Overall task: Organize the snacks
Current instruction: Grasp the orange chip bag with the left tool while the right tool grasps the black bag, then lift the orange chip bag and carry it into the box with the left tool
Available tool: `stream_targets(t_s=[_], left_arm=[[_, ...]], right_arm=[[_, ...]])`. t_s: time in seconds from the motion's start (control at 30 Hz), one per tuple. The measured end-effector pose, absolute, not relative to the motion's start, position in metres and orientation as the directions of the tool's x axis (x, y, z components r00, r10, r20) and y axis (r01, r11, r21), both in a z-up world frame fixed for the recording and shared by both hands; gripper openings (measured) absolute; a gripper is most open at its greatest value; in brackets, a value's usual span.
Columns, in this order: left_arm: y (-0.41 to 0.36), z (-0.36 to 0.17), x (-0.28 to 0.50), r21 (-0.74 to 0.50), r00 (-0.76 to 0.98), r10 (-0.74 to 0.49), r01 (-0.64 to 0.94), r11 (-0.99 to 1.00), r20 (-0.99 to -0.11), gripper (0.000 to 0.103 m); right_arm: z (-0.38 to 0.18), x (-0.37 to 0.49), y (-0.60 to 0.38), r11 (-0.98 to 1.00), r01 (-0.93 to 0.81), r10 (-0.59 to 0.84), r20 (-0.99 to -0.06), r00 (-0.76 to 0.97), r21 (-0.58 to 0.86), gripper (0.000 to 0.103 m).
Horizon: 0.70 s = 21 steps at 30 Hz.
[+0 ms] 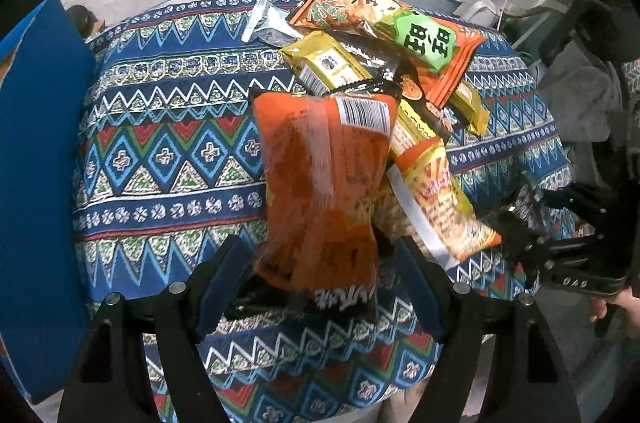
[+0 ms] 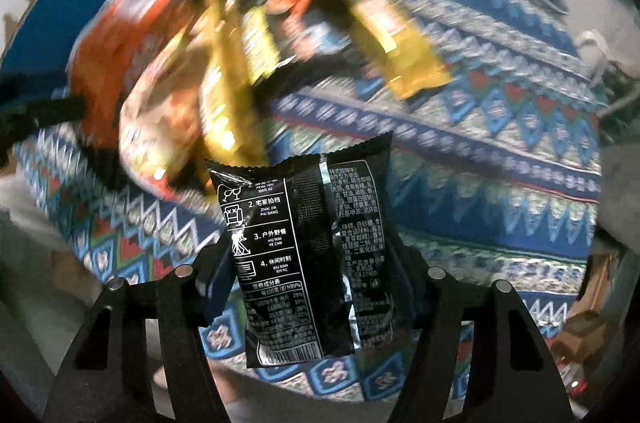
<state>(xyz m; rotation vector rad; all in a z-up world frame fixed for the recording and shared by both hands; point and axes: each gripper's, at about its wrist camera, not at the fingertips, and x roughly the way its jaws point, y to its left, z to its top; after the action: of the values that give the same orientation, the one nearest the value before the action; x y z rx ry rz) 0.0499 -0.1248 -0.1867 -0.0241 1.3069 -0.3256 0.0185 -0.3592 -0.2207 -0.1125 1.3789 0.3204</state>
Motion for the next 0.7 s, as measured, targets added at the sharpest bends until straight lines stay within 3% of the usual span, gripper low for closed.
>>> stream_targets(t_s=[0.23,0.53,0.6,0.7], left_arm=[[-0.135,-0.200,0.064,-0.183,0.220,-0.229,0.212,0.960,-0.948,0.079],[-0.142,-0.228,0.078,-0.182,0.191,-0.223,0.213,0.960,-0.956,0.078],[-0.142,-0.232,0.080,-0.195,0.186,-0.237,0.221,0.956,-0.953,0.065],[-0.142,-0.233,0.079,-0.202,0.189,-0.249,0.234,0.951,-0.950,0.058]], right_arm=[[-0.197,0.030,-0.376,0.975,-0.180,0.180,-0.940,0.289,0.132,0.066],[-0.189,0.041,-0.373,0.968,-0.181,0.228,-0.918,0.325,0.176,0.066],[-0.192,0.044,-0.362,0.968,-0.179,0.228,-0.914,0.334,0.176,0.066],[-0.190,0.046,-0.364,0.969,-0.174,0.229,-0.911,0.343,0.177,0.066]])
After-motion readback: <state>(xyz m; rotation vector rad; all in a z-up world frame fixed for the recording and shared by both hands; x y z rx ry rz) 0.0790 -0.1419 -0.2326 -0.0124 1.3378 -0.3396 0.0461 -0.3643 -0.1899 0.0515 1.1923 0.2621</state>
